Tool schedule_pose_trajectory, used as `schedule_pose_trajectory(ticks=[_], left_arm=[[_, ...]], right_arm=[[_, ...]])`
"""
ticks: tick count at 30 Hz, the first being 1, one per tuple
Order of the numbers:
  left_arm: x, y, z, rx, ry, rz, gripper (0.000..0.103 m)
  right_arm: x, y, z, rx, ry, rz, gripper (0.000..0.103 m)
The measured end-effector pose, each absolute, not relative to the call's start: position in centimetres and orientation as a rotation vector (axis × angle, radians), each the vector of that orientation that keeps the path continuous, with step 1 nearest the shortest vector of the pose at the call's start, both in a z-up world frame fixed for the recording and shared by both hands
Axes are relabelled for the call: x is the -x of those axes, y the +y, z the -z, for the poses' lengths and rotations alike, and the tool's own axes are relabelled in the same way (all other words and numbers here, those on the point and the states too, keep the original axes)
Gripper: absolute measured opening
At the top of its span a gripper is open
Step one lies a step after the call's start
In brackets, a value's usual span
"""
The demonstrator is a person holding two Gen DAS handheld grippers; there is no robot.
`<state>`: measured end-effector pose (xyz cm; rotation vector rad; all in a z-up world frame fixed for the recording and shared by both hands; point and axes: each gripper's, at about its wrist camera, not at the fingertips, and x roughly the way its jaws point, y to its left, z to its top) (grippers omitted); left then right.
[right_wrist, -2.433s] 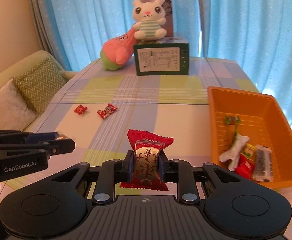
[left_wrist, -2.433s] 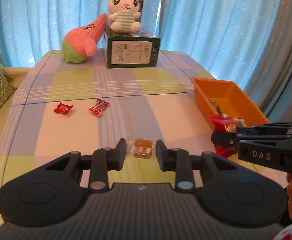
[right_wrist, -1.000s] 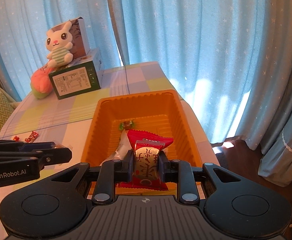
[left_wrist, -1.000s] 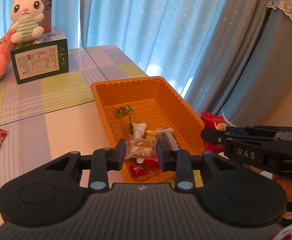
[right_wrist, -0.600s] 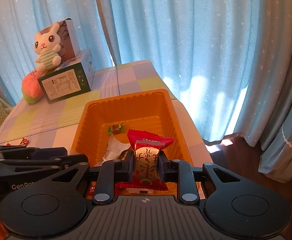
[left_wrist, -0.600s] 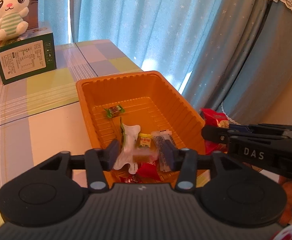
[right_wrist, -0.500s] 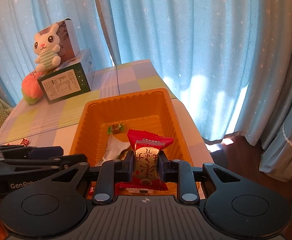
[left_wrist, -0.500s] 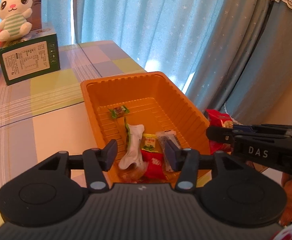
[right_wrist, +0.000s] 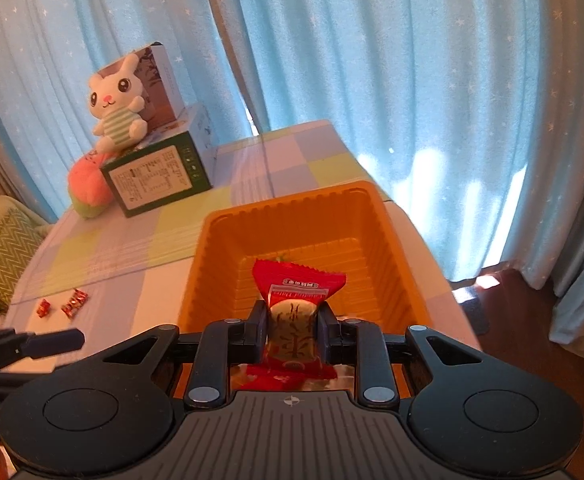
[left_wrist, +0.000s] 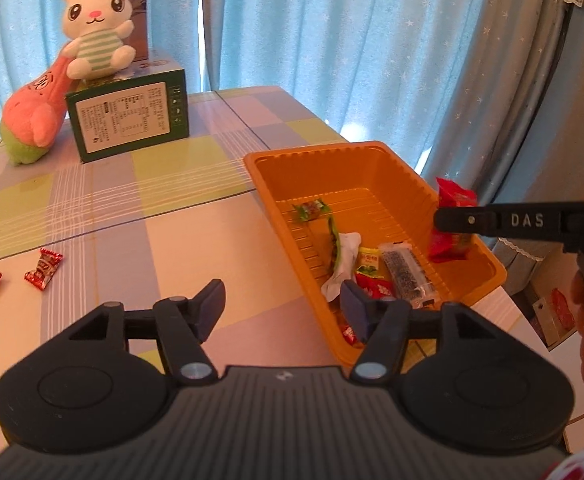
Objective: Organize snacks
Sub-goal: 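Lower both items into the orange tray and open both grippers, then withdraw both grippers from the tray toward the two small red candies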
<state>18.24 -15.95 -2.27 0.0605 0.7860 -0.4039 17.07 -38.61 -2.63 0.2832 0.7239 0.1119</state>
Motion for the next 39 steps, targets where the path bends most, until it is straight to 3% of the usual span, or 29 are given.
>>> schedule_pose_trajectory(ticks=[2,3,4,27,39], left_arm=[[-18.0,-15.6,2.2,-0.065,0.785,0.397,0.067],[-17.7,-15.3,2.2,-0.067,0.783,0.393,0.067],[-17.6,-15.1,2.1,-0.069,0.781,0.389,0.068],[-10.2,-7.8,-1.5,0.005,0.728,0.296,0.078],[-7.3,-2.5,-2.9,0.037,0.7,0.213,0.078]], right_arm=[[-17.1,-38.6,2.6,-0.297,0.714,-0.102,0.045],[-16.9,-38.6,2.4,-0.302,0.701,-0.094,0.068],[-16.6,-38.6,2.3,-0.308,0.687,-0.091,0.074],[-7.8,-31.4,0.1,-0.267,0.734,-0.122,0.074],[-6.6,-25.5,-0.5,-0.18,0.734,-0.22,0.074]])
